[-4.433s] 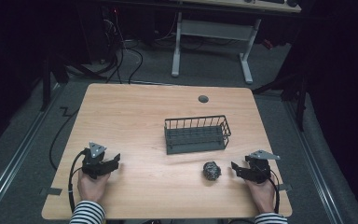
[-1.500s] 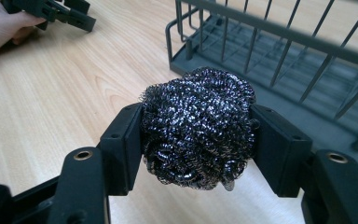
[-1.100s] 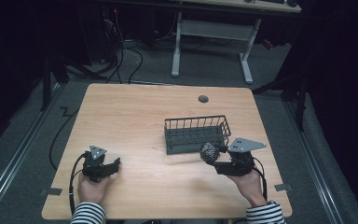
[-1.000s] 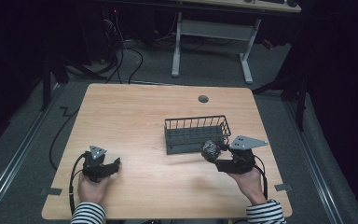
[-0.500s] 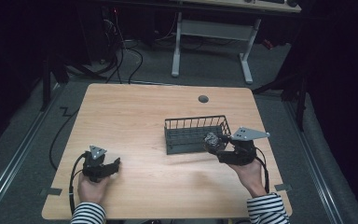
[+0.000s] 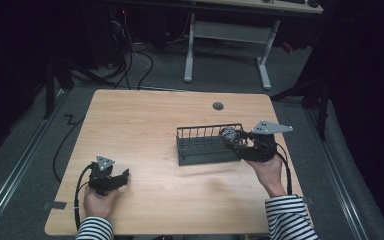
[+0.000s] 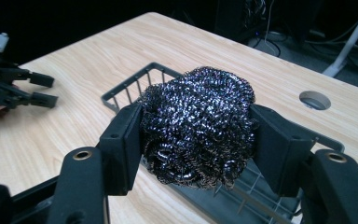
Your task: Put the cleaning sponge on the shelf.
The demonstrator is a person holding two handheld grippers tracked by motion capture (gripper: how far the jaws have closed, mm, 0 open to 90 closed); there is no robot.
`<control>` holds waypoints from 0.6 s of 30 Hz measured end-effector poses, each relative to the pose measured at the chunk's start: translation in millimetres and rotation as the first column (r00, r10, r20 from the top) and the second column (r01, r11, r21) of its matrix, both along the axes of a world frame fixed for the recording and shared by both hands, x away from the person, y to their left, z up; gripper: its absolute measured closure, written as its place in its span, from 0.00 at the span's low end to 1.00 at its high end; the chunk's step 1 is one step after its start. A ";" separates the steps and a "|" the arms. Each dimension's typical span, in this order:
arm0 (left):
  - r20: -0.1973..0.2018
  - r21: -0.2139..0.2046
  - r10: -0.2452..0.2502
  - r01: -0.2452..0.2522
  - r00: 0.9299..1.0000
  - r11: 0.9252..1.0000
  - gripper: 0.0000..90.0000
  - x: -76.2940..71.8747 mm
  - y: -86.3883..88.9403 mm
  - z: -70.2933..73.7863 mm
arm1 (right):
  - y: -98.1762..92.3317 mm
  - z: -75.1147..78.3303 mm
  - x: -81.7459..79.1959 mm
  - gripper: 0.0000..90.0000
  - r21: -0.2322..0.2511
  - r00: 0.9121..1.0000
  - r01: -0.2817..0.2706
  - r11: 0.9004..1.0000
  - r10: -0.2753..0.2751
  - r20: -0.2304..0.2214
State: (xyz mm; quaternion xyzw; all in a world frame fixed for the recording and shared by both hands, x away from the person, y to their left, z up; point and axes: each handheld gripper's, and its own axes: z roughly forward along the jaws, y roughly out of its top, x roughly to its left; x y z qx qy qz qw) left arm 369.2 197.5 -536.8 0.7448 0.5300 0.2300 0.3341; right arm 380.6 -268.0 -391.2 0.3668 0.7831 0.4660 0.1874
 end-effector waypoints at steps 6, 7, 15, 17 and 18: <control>0.000 0.000 0.000 0.000 1.000 1.000 0.31 0.0 0.0 0.0 | 4.8 -2.5 17.4 0.43 -0.030 0.999 0.028 0.999 -0.028 -0.022; 0.000 0.000 0.000 0.000 1.000 1.000 0.31 0.0 0.0 0.0 | 4.7 -3.5 19.9 0.43 -0.026 0.999 0.031 0.999 -0.031 -0.023; 0.000 -0.001 0.000 0.000 1.000 1.000 0.31 0.0 0.0 -0.1 | 8.8 -16.7 42.0 0.43 -0.055 0.993 0.081 0.995 -0.085 -0.079; 0.000 -0.001 -0.001 0.001 1.000 1.000 0.31 0.0 0.1 0.0 | 10.1 -18.3 45.6 0.43 -0.062 0.992 0.084 0.995 -0.089 -0.089; 0.000 -0.001 0.000 0.000 1.000 1.000 0.31 0.0 0.0 -0.1 | 10.8 -19.5 48.0 0.43 -0.067 0.991 0.087 0.994 -0.093 -0.093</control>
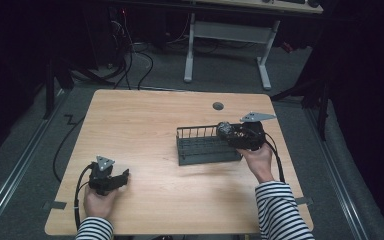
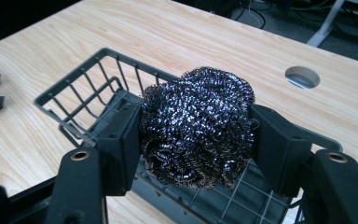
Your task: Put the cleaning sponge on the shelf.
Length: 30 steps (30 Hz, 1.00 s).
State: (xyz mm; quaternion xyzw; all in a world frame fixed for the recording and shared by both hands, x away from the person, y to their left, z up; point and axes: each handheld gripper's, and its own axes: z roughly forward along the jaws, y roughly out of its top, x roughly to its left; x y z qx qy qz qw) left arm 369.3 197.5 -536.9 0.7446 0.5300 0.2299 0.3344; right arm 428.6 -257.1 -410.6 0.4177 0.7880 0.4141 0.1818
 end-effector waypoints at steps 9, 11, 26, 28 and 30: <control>0.000 0.000 -0.001 0.001 1.000 1.000 0.31 0.0 0.0 0.0 | 3.3 -10.1 13.7 0.42 -0.028 0.998 0.026 0.999 -0.027 -0.056; 0.000 0.000 -0.001 0.001 1.000 1.000 0.31 0.0 0.1 0.0 | 3.6 -13.1 16.9 0.42 -0.037 0.997 0.028 0.999 -0.031 -0.069; 0.001 0.001 -0.001 0.001 1.000 1.000 0.31 0.0 -0.1 0.0 | 10.6 -29.4 29.4 0.40 -0.090 0.986 0.036 0.995 -0.050 -0.157; 0.000 0.001 -0.002 0.002 1.000 1.000 0.31 0.0 -0.1 0.0 | 9.9 -29.9 30.0 0.38 -0.093 0.986 0.034 0.995 -0.048 -0.159; 0.000 0.000 -0.002 0.002 1.000 1.000 0.31 0.0 0.0 0.0 | 9.0 -29.3 29.6 0.35 -0.088 0.986 0.040 0.995 -0.053 -0.160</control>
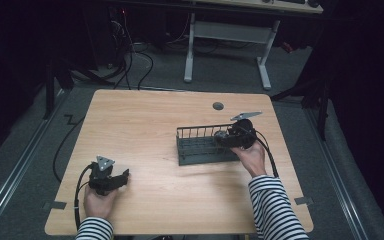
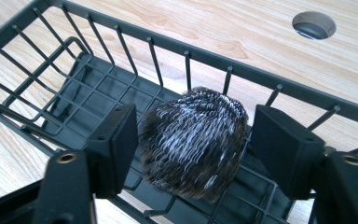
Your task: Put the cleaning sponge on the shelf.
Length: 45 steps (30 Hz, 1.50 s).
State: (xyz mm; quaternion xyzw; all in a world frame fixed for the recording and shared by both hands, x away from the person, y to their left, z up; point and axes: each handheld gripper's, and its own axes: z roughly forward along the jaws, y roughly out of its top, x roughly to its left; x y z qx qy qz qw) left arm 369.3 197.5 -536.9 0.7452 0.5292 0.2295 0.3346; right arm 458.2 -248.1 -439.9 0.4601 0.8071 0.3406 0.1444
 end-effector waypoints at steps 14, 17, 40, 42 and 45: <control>0.000 -0.003 0.000 0.000 1.000 1.000 0.31 0.0 0.3 0.0 | -8.3 16.1 -13.0 0.31 0.047 0.998 -0.019 0.999 0.016 0.067; -0.001 -0.003 -0.001 0.001 1.000 1.000 0.30 0.0 0.4 0.0 | -10.3 22.3 -17.9 0.32 0.063 0.996 -0.024 0.998 0.018 0.088; -0.002 -0.011 -0.003 0.003 1.000 1.000 0.30 0.4 1.0 0.1 | -36.4 44.7 -49.8 0.34 0.134 0.991 -0.012 0.991 -0.005 0.131; -0.001 -0.012 -0.002 0.002 1.000 1.000 0.31 0.4 0.8 0.0 | -39.9 43.5 -54.0 0.34 0.135 0.992 -0.008 0.991 -0.010 0.130; -0.001 -0.013 -0.004 0.004 1.000 1.000 0.31 0.7 0.8 0.0 | -45.7 41.9 -58.1 0.34 0.118 0.992 -0.003 0.993 -0.012 0.125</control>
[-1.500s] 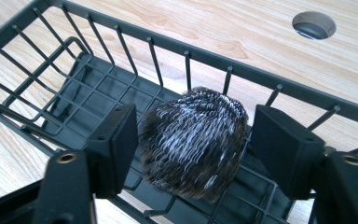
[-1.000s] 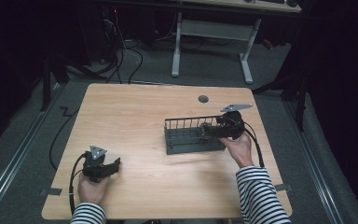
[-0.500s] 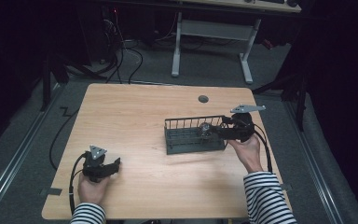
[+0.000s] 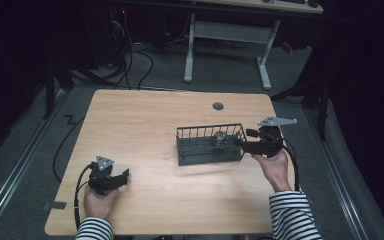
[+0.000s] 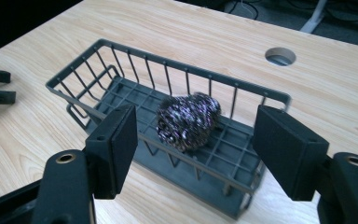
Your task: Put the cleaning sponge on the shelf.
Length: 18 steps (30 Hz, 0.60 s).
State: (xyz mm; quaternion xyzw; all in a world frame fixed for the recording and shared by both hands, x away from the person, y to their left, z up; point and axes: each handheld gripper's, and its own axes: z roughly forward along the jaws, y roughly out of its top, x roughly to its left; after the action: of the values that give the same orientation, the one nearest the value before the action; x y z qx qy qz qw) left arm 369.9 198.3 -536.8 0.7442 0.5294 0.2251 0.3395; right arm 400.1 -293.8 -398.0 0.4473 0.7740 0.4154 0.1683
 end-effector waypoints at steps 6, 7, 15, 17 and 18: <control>0.000 -0.001 0.000 0.000 1.000 1.000 0.30 0.0 0.1 0.0 | -10.2 9.2 -11.7 0.35 0.019 0.999 0.012 1.000 -0.013 0.032; 0.000 -0.002 0.000 0.000 1.000 1.000 0.30 0.0 0.1 0.0 | -10.9 9.7 -12.5 0.36 0.019 0.999 0.011 1.000 -0.012 0.036; 0.000 -0.002 -0.004 0.004 1.000 1.000 0.30 0.4 0.0 0.0 | -14.7 7.6 -27.2 0.38 0.004 0.999 0.016 1.000 -0.016 0.028; 0.000 -0.003 -0.004 0.004 1.000 1.000 0.30 0.4 0.0 0.0 | -15.4 7.4 -30.1 0.38 0.000 0.999 0.018 1.000 -0.018 0.035; 0.000 -0.003 -0.004 0.004 1.000 1.000 0.30 0.4 0.0 0.1 | -16.7 6.9 -32.5 0.38 0.007 0.999 0.021 1.000 -0.021 0.040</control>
State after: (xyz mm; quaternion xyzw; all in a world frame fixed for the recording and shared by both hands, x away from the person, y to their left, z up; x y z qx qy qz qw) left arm 370.3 198.4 -536.8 0.7448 0.5282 0.2234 0.3410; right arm 367.6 -310.6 -391.1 0.4475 0.7643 0.4252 0.1865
